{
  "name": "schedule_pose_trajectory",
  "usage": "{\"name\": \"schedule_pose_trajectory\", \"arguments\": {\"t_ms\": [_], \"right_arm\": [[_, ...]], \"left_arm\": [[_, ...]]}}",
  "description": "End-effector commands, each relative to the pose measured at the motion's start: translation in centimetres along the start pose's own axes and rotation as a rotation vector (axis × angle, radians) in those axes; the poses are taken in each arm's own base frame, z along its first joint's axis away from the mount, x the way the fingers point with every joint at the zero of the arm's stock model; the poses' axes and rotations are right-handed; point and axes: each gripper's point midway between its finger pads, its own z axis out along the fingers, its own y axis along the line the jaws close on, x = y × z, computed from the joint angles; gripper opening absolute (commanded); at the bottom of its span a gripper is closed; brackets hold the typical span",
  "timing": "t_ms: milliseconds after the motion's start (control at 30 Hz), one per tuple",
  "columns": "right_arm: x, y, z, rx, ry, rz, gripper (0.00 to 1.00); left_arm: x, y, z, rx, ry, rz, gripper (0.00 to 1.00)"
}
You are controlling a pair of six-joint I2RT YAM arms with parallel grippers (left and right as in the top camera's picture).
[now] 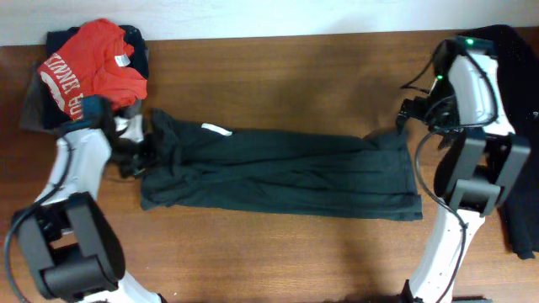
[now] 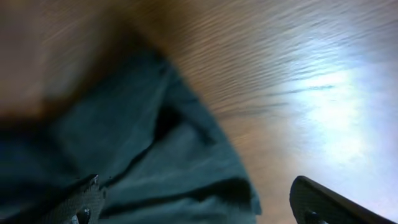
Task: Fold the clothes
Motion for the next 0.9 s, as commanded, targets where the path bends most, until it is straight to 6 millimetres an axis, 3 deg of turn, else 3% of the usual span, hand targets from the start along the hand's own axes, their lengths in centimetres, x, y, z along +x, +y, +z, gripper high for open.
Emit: {"name": "schedule_pose_trajectory", "arguments": {"t_ms": [0, 167, 333, 400, 667, 867], "right_arm": [[1.3, 3.0, -2.4, -0.312, 0.011, -0.21, 0.99], [2.7, 1.9, -2.0, -0.345, 0.087, -0.168, 0.99], [3.9, 2.2, -0.8, -0.387, 0.16, -0.139, 1.0], [4.2, 2.1, 0.6, -0.384, 0.181, -0.136, 0.93], [3.6, 2.0, 4.0, -0.381, 0.168, -0.138, 0.9], [2.6, 2.1, 5.2, -0.383, 0.124, -0.15, 0.9]], "left_arm": [[-0.4, -4.1, 0.4, 0.049, -0.03, 0.155, 0.3], [-0.7, -7.4, 1.4, 0.069, -0.059, 0.288, 0.33], [-0.7, -10.0, 2.2, 0.078, -0.086, 0.414, 0.38], [-1.0, -10.8, 2.7, 0.041, -0.114, 0.456, 0.39], [-1.9, -11.8, 2.8, 0.027, -0.165, 0.497, 0.39], [-2.3, -12.0, 2.8, 0.031, -0.183, 0.504, 0.4]]}}
